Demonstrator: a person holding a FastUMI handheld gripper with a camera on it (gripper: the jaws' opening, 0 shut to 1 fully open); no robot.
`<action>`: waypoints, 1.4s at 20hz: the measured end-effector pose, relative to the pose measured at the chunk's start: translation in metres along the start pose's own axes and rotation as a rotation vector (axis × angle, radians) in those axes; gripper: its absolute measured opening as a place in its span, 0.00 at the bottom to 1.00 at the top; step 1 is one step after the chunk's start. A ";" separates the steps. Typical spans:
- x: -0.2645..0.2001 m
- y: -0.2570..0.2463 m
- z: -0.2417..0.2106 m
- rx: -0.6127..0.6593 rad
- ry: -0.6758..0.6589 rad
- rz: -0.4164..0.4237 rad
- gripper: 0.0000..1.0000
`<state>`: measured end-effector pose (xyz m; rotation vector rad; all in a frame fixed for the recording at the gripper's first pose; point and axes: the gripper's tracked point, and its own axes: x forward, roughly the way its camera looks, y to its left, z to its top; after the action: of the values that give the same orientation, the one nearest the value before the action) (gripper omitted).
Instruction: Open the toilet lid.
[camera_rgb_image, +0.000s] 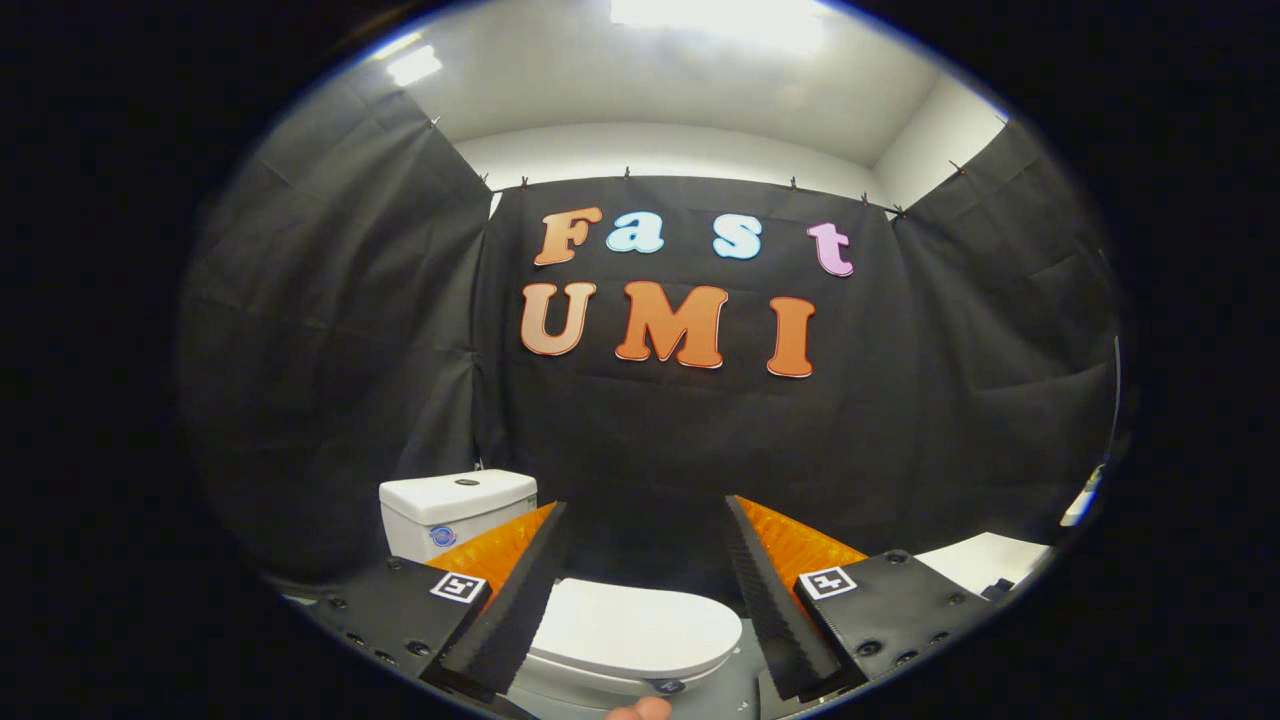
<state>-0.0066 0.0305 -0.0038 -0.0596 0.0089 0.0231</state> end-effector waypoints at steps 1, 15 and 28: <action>0.000 0.001 0.000 -0.003 -0.001 0.004 0.98; -0.001 0.013 0.003 -0.022 0.005 0.025 0.98; 0.021 0.024 -0.036 0.069 0.069 0.052 0.98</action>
<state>0.0131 0.0523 -0.0408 0.0086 0.0797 0.0726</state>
